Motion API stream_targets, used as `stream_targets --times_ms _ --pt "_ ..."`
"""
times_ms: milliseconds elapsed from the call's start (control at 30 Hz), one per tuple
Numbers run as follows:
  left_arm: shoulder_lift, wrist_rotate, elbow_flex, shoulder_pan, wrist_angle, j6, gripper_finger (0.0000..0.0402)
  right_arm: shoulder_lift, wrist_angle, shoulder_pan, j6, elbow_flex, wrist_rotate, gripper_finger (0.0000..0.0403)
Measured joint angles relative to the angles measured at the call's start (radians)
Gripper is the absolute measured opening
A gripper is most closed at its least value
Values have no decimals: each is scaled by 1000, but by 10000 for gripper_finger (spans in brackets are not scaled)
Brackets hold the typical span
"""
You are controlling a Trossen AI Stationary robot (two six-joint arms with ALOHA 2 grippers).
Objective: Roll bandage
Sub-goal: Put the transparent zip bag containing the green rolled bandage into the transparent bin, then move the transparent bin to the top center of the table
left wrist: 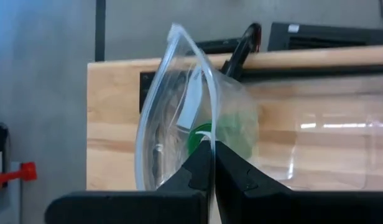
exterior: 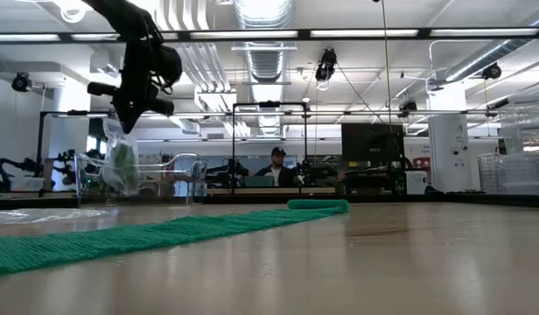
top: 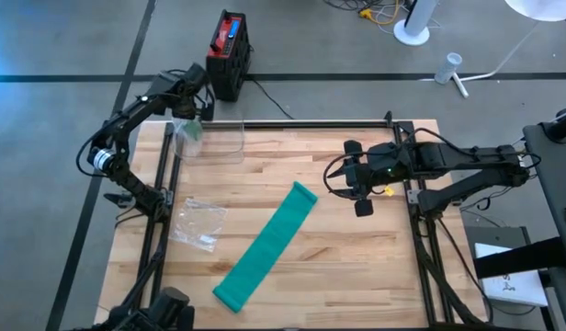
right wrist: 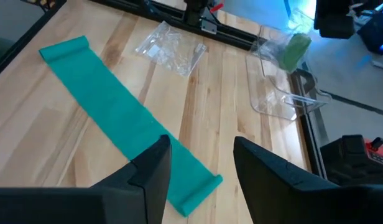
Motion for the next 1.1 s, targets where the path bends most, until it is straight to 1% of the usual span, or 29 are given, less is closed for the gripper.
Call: stream_targets --times_ms 200,300,367,433,600,733,867,967,1033,1100 --pt "0 -18 -32 -14 5 -20 2 0 0 0 13 -4 -1 171" --pt "0 -19 -42 -17 6 -5 16 0 0 0 28 -8 -23 172" --pt "0 -17 -46 -21 -10 13 33 -4 -1 0 42 -16 -57 172" --pt "0 -10 -45 -22 -11 23 57 -5 -1 0 48 -22 -69 171" --pt "0 28 -28 -21 -31 34 139 -5 -8 0 49 -33 -69 173" --pt "0 66 53 -14 -92 45 203 -5 -4 0 39 -33 -69 178" --pt "0 69 205 -17 -169 74 245 -8 0 0 32 -32 -68 178" --pt "-5 90 289 -52 -156 88 257 -15 3 0 25 -31 -68 179" --pt "-5 95 300 -92 -110 97 258 -15 7 0 25 -35 -68 179" --pt "-4 98 280 -143 -57 126 254 -14 3 0 25 -44 -68 176"
